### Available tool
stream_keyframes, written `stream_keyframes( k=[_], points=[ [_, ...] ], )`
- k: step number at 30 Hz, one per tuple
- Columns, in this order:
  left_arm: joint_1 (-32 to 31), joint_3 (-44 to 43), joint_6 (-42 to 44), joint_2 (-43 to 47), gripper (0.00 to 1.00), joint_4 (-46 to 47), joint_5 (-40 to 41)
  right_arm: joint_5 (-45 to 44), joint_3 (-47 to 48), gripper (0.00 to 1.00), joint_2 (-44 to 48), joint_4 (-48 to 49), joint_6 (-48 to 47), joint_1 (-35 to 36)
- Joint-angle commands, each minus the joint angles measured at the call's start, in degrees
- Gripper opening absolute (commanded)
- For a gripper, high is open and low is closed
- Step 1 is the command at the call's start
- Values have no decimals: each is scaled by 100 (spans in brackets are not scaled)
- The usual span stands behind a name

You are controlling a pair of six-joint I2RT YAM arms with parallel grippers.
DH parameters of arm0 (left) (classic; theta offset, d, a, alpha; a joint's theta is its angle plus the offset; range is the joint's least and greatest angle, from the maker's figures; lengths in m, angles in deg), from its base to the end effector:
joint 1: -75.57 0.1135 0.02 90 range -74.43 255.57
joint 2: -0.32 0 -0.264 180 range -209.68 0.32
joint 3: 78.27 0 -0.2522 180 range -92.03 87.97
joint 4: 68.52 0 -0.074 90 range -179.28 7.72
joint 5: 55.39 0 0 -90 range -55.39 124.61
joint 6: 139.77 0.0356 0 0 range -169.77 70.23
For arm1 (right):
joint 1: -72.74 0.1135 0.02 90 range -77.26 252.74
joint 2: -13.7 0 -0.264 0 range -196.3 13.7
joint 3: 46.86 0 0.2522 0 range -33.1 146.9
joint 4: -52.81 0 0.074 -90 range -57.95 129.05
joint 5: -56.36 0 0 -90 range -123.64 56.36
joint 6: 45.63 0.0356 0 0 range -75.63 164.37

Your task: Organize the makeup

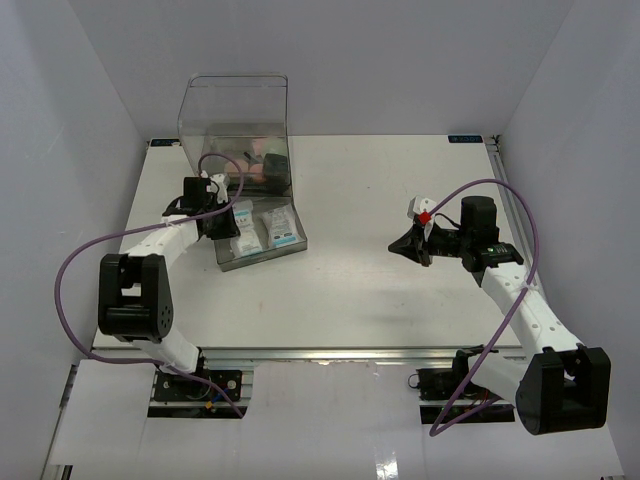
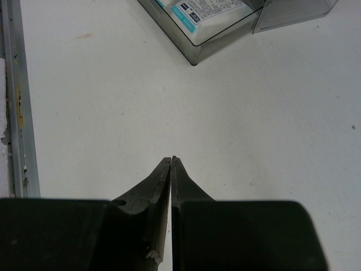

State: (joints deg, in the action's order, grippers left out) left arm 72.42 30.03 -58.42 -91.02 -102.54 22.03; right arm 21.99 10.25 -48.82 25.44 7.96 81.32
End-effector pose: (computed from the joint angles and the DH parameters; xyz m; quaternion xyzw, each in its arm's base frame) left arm 0.3272 -0.0258 0.2051 -0.0112 0.9450 -0.1354 0.2976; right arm 0.2214 0.0631 0.2730 -0.5035 0.6319 0.2958 0.5096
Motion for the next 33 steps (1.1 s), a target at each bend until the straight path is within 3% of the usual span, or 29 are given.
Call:
stream_keyframes(
  k=[1,9,17,21,26,30,33],
  points=[
    [-45,-306,180,-216,28,-294,344,96,51,9,-6,33,-33,-32],
    [-45,-430,48,-236,57,-365,843,96,58,9,1,33,-24,-41],
    [-45,-541,-98,764,60,-201,582,267,34,12,19,-51,-151,-41],
    [-45,-492,-171,1396,66,-87,617,491,49,21,4,-254,-635,95],
    [-8,120,-444,2404,98,243,788,-533,364,32,-286,-998,-2008,1470],
    [70,887,-588,3245,98,613,918,-1859,643,42,-760,-1124,-3123,2986],
    [102,1362,-595,3793,98,870,1342,-2638,1207,44,-1428,-1134,-3419,3658]
  ],
)
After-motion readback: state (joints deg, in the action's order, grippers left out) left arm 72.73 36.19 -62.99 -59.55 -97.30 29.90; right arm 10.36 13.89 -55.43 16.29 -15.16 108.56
